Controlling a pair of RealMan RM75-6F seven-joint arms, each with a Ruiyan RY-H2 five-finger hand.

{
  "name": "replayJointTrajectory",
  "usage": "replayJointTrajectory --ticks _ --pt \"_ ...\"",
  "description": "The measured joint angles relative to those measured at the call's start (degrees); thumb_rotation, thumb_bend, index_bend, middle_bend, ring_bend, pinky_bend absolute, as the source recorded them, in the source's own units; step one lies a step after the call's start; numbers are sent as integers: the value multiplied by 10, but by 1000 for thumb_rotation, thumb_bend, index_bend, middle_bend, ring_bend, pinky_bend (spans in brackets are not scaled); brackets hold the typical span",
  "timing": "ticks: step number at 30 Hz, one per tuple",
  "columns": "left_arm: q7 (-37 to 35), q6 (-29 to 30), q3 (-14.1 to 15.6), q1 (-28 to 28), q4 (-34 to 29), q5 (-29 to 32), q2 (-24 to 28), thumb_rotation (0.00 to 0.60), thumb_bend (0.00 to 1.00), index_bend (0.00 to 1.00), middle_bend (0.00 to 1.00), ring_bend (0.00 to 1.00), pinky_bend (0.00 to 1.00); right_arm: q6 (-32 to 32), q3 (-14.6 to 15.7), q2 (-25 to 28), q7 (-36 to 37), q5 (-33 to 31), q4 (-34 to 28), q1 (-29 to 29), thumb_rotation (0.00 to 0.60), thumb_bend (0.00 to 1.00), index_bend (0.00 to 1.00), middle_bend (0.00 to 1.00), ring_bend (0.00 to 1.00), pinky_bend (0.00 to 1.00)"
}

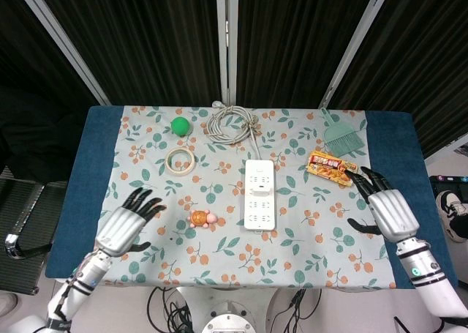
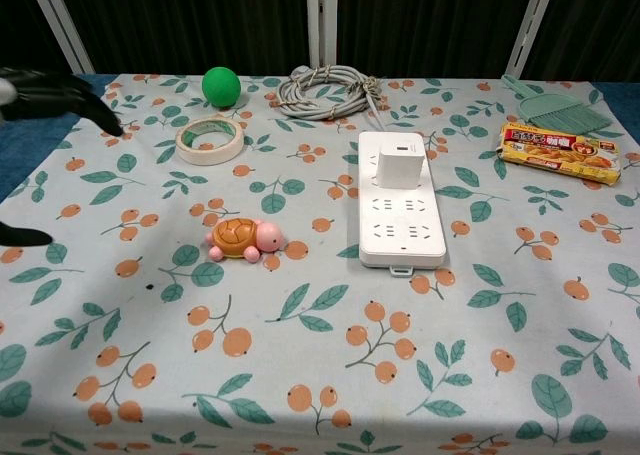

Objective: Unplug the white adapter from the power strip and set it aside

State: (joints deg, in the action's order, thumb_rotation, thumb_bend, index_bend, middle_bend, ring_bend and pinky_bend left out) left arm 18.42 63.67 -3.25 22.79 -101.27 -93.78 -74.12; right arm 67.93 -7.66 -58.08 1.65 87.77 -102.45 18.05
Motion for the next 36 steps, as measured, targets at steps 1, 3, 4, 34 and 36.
replayJointTrajectory --ticks 1,3,4,34,36 --pt "4 -18 -1 14 0 -2 -8 600 114 216 157 20 43 -23 -6 3 -5 -8 -5 16 600 116 0 172 19 137" --pt "12 -60 -5 50 4 -7 -30 600 122 216 158 19 46 -61 -15 5 -16 -25 -10 42 600 115 0 174 19 138" --pt "14 -78 -7 66 6 -9 -41 600 126 216 159 20 47 -87 -21 4 -25 -38 -13 61 600 115 0 175 19 140" --pt "-57 -223 -57 317 285 31 -317 600 139 201 204 98 116 -292 -28 -236 -206 -277 171 330 600 174 58 227 36 161" --pt "-63 -219 -52 319 297 34 -324 600 140 201 215 111 118 -293 -25 -245 -207 -278 182 335 600 203 80 237 40 166"
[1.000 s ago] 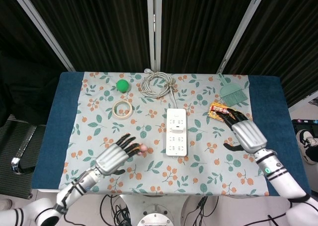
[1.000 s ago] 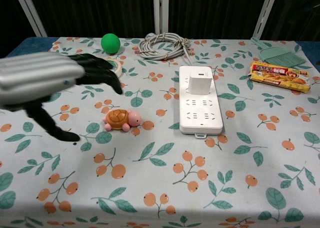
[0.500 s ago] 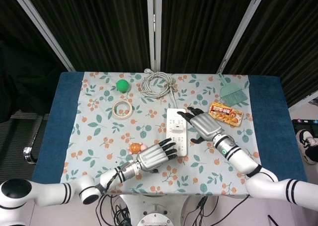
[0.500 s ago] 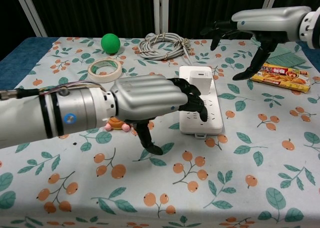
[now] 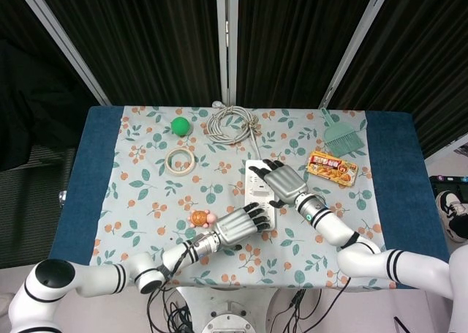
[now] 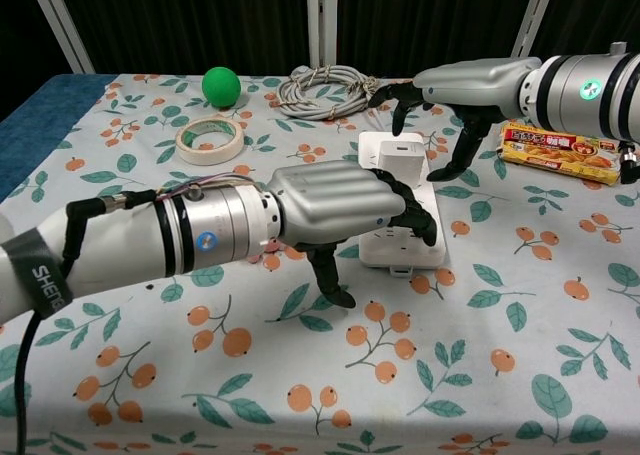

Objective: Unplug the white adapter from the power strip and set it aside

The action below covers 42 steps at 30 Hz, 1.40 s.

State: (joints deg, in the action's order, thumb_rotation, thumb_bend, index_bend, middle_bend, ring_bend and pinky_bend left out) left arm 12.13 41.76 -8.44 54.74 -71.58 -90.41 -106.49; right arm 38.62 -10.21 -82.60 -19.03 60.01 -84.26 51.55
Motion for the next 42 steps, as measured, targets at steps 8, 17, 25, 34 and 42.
replayJointTrajectory --ticks 8,17,25,34,42 --pt "-20 25 22 0 16 -1 -9 600 139 210 220 117 119 -6 10 -39 5 3 52 17 600 237 148 270 58 179" --pt "-36 35 33 5 27 -1 -12 600 139 218 220 117 117 -11 16 -68 26 14 91 27 600 244 292 338 89 203" --pt "-53 41 38 11 39 1 -18 600 139 220 221 117 115 -8 21 -81 27 16 110 31 600 262 379 399 126 225" --pt "-61 46 44 15 43 2 -19 600 138 221 221 117 113 -1 25 -85 21 16 114 32 600 327 600 552 260 299" --pt "-73 42 43 20 47 10 -20 600 138 221 220 117 114 11 27 -82 37 28 109 23 600 400 781 658 366 358"
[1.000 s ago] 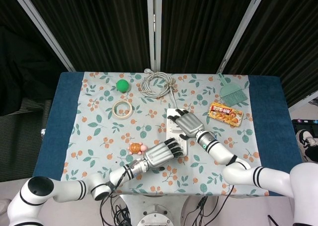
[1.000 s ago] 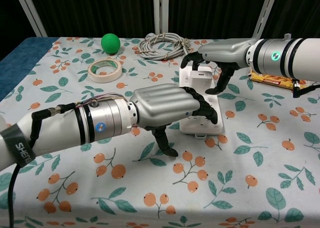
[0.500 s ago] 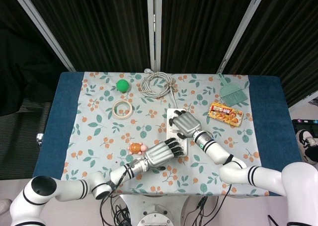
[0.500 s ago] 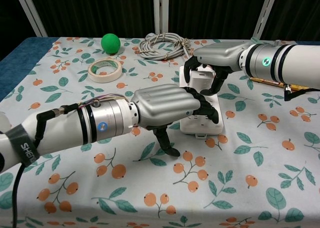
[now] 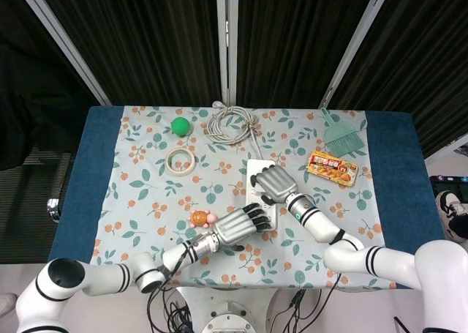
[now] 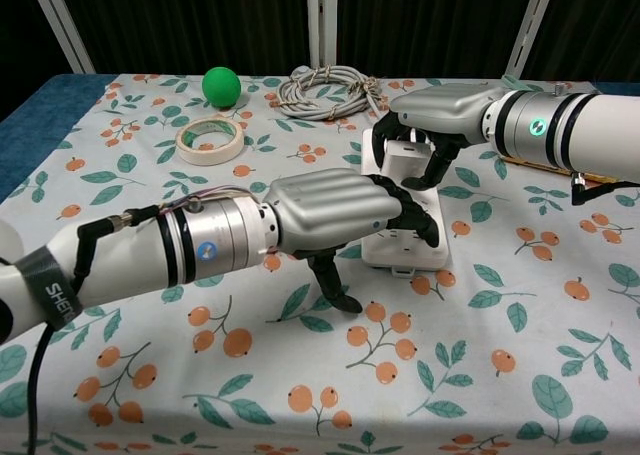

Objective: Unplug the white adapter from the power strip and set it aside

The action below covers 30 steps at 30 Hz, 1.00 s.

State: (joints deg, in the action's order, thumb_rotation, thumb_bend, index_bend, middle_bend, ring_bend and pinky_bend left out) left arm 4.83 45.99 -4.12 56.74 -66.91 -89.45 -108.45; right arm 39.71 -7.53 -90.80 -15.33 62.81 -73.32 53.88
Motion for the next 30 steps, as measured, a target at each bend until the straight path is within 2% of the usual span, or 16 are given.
replayJointTrajectory --ticks 10,30 --pt "-9 -6 -2 6 3 10 0 600 138 222 221 117 116 12 0 15 49 38 -8 -14 600 440 883 705 404 373" --pt "-15 -28 -9 14 1 40 2 600 138 221 221 117 118 24 3 23 89 80 -2 -27 600 447 918 713 405 374"
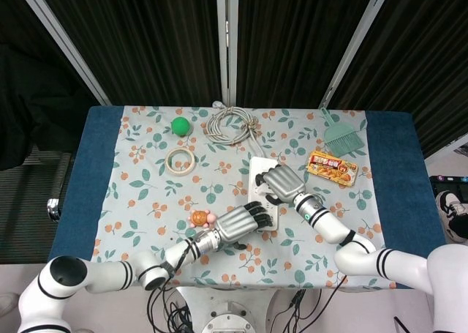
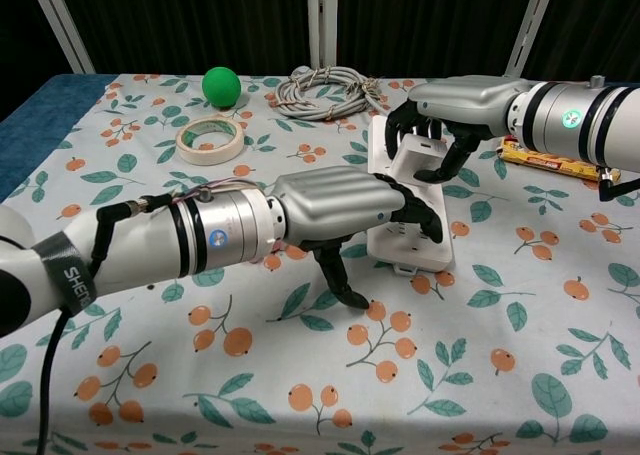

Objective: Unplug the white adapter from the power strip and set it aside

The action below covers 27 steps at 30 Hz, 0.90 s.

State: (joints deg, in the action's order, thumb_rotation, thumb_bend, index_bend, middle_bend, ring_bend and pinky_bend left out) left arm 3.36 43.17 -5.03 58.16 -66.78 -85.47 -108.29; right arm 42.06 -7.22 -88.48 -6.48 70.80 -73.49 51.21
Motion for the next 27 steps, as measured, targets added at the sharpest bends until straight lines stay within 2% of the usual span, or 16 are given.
replayJointTrajectory --ticks 18,21,27 --pt "-28 5 -7 2 -18 8 15 600 138 219 221 117 120 25 -12 5 24 14 -2 -10 600 447 904 705 405 374" --pt "-27 26 -9 -4 -31 4 24 600 138 218 221 117 120 32 -17 22 23 10 -16 -15 600 446 850 677 401 374" --pt "12 84 -15 -33 -80 5 69 600 136 217 221 117 119 28 -20 84 3 -35 -81 -30 600 435 661 578 337 338"
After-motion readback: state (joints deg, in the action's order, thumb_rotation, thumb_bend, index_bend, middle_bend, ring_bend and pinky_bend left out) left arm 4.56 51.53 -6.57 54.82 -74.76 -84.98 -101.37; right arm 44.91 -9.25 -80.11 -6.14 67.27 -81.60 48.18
